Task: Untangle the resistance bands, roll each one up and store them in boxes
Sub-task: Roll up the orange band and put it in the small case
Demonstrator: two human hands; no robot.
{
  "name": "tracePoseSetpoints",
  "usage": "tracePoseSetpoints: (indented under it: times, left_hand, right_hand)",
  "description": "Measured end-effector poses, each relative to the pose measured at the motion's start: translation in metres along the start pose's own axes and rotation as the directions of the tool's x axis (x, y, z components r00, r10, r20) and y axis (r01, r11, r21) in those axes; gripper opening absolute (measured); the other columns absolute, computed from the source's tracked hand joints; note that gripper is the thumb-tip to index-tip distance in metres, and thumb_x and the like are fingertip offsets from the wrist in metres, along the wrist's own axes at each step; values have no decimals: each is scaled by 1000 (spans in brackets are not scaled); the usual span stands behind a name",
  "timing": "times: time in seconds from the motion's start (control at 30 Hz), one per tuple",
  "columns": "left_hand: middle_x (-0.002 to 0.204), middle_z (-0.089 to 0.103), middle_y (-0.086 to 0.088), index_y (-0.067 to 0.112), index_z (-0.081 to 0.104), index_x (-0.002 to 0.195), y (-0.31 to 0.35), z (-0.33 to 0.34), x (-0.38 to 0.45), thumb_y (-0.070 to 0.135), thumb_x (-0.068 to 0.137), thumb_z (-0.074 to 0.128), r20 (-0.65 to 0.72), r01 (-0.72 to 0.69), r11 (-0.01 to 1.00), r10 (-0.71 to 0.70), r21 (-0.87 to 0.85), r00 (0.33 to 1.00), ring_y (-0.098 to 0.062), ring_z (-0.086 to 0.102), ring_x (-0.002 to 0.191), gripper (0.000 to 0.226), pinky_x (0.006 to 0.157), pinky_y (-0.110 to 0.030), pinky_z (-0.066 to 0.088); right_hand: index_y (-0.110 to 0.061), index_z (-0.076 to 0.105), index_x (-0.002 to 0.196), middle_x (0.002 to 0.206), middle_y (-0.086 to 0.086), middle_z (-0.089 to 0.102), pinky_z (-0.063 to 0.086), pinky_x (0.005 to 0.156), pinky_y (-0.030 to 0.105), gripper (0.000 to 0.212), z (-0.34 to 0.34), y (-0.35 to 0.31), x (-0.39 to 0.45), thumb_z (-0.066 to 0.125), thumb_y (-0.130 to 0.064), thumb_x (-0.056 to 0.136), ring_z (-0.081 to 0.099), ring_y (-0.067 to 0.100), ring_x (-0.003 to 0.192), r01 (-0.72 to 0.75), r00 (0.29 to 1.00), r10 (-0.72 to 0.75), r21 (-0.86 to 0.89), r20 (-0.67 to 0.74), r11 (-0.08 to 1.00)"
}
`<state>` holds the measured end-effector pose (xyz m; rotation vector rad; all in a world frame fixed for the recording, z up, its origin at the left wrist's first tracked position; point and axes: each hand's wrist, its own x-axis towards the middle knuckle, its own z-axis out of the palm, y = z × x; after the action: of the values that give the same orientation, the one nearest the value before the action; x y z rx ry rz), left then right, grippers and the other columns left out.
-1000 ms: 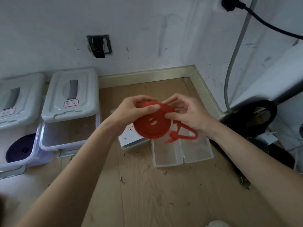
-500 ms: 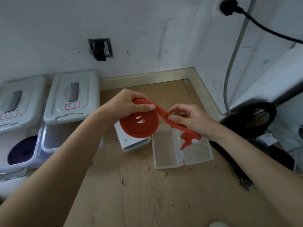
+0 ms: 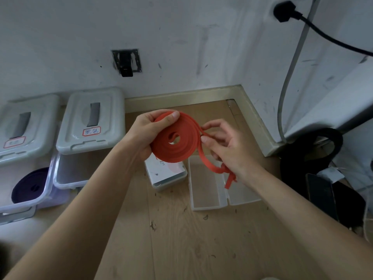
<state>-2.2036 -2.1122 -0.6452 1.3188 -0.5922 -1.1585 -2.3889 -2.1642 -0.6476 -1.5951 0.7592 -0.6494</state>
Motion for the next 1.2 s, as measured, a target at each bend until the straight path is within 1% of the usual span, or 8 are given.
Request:
tracePoseSetpoints:
  times: [0.1, 0.3, 0.4, 0.53, 0.7, 0.87, 1.07, 1.2]
  left_hand:
    - [72, 73, -2, 20, 74, 74, -5, 2, 1, 31, 57, 75, -64, -27, 1000, 26, -12, 998, -13, 68, 63, 20, 56, -24, 54]
    - [73, 73, 2, 22, 72, 76, -16, 9, 6, 25, 71, 75, -184, -100, 995, 94, -27, 978, -11, 69, 66, 7, 56, -23, 54]
    - [76, 74, 3, 21, 70, 86, -15, 2, 2, 32, 64, 72, -21, -29, 998, 31, 56, 999, -12, 69, 70, 25, 57, -21, 53]
    - [80, 73, 10, 31, 69, 89, -2, -1, 1, 46, 61, 69, 294, -119, 836, -52, 535, 954, -7, 69, 73, 32, 58, -15, 52]
    - [73, 72, 6, 26, 73, 85, 0, -1, -1, 43, 61, 68, 300, -112, 851, -56, 513, 952, -5, 67, 66, 30, 58, -16, 52]
    - [75, 72, 10, 35, 74, 77, 15, -10, 0, 45, 59, 70, 377, -154, 782, -110, 605, 920, -3, 67, 68, 21, 57, -12, 50]
    - [71, 72, 13, 40, 73, 71, 24, -19, 3, 48, 56, 70, 311, -155, 773, -57, 615, 949, 0, 67, 64, 17, 52, -9, 47]
    - [72, 72, 9, 35, 75, 73, 13, -29, 1, 48, 54, 71, 273, -89, 848, -67, 522, 960, -3, 67, 64, 24, 54, -13, 49]
  right_hand:
    - [-21, 55, 94, 78, -8, 71, 52, 61, 17, 7, 2, 1, 1, 59, -18, 89, 67, 1, 69, 29, 999, -31, -110, -20, 993]
    - [-20, 56, 103, 95, 4, 73, 59, 69, 36, 26, 2, 2, 4, 67, -20, 79, 71, 23, 80, -165, 986, 162, 162, 28, 973]
    - [-17, 60, 102, 91, 6, 73, 57, 63, 30, 26, -5, 4, 6, 65, -3, 82, 71, 24, 74, -163, 987, 160, 113, 32, 980]
    - [-18, 66, 103, 92, 3, 74, 54, 58, 22, 28, -11, 4, 6, 70, -6, 78, 72, 20, 71, -134, 980, 130, 16, 149, 991]
    - [-22, 62, 110, 81, 1, 72, 56, 71, 33, 45, -18, 1, 12, 73, -31, 68, 65, 17, 70, -276, 929, 248, 66, 275, 959]
    - [-14, 65, 87, 70, 1, 70, 55, 63, 33, 16, -37, 1, 9, 71, -23, 76, 65, 15, 63, -223, 862, 332, -301, 384, 927]
    - [-10, 65, 94, 69, -1, 66, 50, 53, 18, 33, -29, 1, 3, 65, -35, 74, 58, 11, 55, -217, 942, 215, -21, 256, 976]
    - [-21, 57, 108, 70, 1, 69, 49, 57, 16, 42, -22, -3, 1, 73, -32, 70, 65, 8, 61, -168, 914, 200, -120, 352, 978]
